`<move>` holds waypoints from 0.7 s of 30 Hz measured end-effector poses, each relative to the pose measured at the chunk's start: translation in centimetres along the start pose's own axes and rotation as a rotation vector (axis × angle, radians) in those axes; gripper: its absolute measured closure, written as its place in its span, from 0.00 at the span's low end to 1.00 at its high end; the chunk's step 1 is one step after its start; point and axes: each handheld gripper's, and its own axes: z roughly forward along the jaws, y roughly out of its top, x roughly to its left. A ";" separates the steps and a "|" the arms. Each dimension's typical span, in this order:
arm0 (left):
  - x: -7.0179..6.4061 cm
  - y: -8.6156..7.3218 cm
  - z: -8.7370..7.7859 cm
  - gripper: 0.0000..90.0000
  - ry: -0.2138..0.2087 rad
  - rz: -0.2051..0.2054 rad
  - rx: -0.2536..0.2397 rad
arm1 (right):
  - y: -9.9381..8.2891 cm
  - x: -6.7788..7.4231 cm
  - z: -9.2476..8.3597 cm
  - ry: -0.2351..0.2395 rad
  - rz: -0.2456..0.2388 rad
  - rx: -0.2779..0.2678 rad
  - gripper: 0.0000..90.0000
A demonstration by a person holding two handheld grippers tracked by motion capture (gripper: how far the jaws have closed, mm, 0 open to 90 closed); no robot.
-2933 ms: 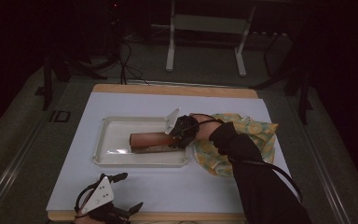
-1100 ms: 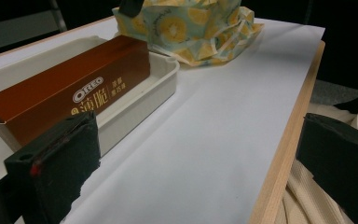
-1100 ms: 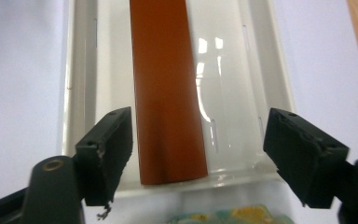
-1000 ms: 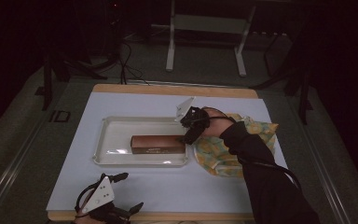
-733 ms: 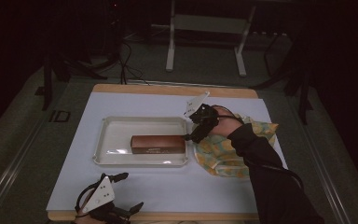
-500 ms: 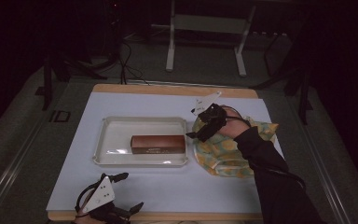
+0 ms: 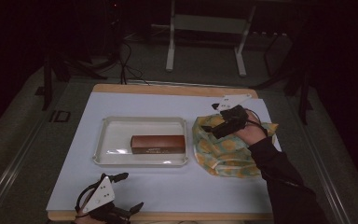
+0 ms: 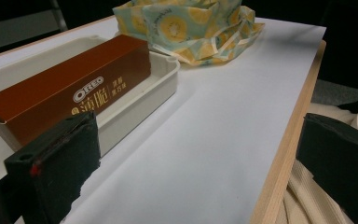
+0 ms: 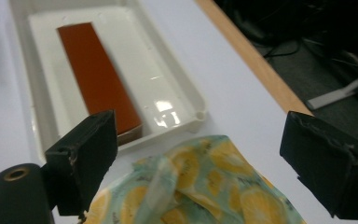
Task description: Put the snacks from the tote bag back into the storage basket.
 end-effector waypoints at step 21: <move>-0.1 0.0 0.0 0.00 -0.004 0.007 0.004 | -7.4 1.2 -3.9 -0.287 0.246 -0.100 0.14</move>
